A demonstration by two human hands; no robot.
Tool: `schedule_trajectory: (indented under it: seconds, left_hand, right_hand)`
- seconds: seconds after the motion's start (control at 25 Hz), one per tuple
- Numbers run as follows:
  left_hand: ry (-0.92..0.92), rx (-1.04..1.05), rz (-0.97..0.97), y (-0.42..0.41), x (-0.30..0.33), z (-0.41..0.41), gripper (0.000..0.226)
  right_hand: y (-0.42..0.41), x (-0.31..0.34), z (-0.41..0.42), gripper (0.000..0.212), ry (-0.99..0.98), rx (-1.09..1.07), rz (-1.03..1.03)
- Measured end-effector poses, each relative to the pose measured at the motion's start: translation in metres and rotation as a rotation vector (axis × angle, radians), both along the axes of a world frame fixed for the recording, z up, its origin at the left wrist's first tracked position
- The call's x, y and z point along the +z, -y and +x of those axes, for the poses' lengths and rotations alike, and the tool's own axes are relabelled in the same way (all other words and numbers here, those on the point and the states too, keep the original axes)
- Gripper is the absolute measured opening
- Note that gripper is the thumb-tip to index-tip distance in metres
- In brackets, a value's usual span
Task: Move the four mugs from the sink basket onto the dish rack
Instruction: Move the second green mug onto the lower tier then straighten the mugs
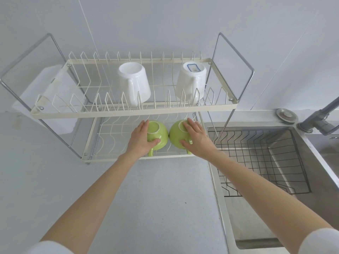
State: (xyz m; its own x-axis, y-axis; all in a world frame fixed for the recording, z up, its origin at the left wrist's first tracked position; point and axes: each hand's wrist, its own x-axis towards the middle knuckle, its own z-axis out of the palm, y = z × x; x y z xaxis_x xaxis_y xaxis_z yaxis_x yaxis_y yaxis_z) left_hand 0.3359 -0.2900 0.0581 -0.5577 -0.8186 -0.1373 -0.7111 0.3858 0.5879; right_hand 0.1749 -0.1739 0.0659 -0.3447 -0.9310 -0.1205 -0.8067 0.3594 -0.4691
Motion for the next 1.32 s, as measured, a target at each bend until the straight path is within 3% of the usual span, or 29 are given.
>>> schedule_trajectory:
  seconds: [0.92, 1.32]
  left_hand:
    - [0.033, -0.011, -0.046, 0.004, 0.004, 0.008, 0.082]
    - [0.083, -0.006, -0.008, 0.001, 0.003, 0.006, 0.083]
  right_hand:
    - [0.004, -0.006, -0.002, 0.066, 0.003, 0.051, 0.001]
    - [0.005, -0.002, -0.002, 0.066, -0.121, 0.094, 0.049]
